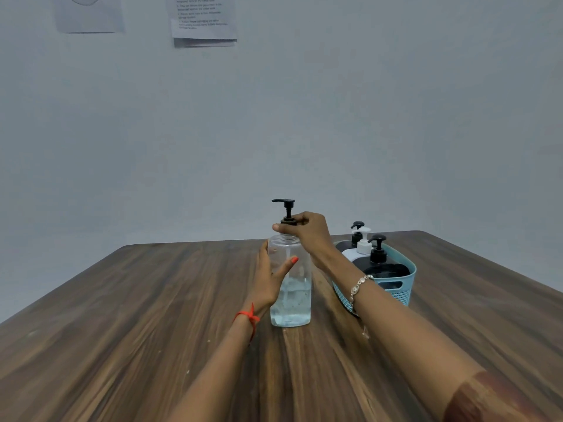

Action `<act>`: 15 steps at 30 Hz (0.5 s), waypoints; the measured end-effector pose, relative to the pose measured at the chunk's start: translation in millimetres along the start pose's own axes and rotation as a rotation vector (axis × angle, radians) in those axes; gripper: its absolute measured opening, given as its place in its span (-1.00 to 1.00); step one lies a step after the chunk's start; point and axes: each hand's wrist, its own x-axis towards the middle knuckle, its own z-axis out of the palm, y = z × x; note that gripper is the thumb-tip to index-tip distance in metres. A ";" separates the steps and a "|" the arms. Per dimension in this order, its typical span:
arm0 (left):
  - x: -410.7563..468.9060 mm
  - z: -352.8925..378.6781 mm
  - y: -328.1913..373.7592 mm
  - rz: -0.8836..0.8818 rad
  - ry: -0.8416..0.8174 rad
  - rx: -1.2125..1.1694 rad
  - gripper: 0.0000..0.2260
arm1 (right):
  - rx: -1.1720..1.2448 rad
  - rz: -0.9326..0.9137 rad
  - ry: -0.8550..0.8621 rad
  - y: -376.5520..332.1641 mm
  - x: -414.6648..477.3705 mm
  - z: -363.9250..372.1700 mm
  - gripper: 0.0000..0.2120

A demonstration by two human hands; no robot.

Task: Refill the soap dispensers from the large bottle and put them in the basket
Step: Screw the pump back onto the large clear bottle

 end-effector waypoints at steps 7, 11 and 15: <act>1.0 0.5 -2.8 -0.018 0.021 -0.028 -0.48 | 0.122 0.057 -0.061 -0.3 1.7 -4.4 -0.90; 0.4 1.3 -3.2 -0.035 0.018 -0.069 -0.44 | 0.120 0.063 -0.067 1.2 4.1 -10.0 -0.94; -0.1 -0.4 -2.2 -0.048 -0.009 -0.081 -0.37 | 0.081 0.030 0.018 -0.4 0.2 -2.0 -0.81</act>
